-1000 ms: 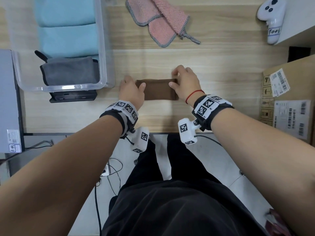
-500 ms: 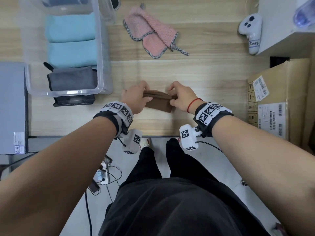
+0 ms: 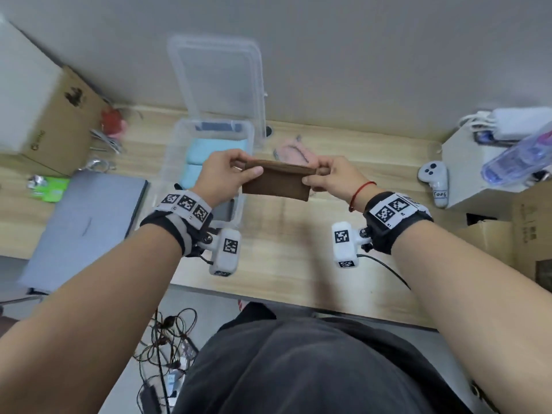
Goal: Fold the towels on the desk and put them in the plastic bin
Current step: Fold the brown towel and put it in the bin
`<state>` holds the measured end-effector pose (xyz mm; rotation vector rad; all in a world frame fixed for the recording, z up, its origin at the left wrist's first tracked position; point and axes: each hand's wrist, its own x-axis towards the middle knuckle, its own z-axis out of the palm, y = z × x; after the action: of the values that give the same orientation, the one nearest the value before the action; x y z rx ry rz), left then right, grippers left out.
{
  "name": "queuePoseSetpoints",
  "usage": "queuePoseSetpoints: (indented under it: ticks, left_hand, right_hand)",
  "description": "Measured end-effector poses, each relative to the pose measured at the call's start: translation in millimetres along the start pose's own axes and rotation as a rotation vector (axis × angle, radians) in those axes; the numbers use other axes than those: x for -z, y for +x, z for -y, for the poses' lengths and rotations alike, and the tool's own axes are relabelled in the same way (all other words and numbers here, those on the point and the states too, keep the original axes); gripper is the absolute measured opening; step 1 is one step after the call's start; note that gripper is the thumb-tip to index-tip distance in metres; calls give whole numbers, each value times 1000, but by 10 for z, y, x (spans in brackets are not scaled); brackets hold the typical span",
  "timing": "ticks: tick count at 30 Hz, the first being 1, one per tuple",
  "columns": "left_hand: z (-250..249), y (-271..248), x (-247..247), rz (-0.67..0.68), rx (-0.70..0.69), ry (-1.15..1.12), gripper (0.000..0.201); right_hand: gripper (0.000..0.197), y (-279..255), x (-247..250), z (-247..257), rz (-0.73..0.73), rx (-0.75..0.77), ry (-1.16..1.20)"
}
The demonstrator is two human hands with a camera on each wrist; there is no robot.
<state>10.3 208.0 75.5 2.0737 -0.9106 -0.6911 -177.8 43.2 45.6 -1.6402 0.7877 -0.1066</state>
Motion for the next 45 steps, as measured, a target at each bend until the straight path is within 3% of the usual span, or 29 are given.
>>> queuePoseSetpoints:
  ticks: [5, 13, 20, 26, 33, 37, 42, 45]
  left_hand:
    - [278, 266, 592, -43, 50, -41, 17]
    - [1095, 761, 1282, 90, 135, 9, 12]
    - [1747, 1140, 1314, 191, 136, 387, 13]
    - [1728, 1336, 1150, 238, 97, 562, 20]
    - [1684, 1475, 1033, 380, 66, 686, 9]
    - [1659, 1459, 1030, 403, 51, 737, 5]
    - [1654, 1526, 1052, 403, -98, 764, 27]
    - [1693, 1531, 1055, 546, -200, 735, 31]
  right_hand:
    - [20, 346, -377, 428, 19, 36, 91]
    - [9, 998, -1327, 592, -60, -64, -5]
    - [28, 1424, -1961, 531, -166, -233, -329]
    - [32, 1633, -2139, 401, -246, -328, -594]
    - [36, 1766, -2210, 417, -263, -381, -781]
    - [31, 1782, -2224, 430, -225, -356, -892]
    - [31, 1824, -2204, 424, -191, -178, -954]
    - [27, 1843, -2227, 420, -8, -71, -927]
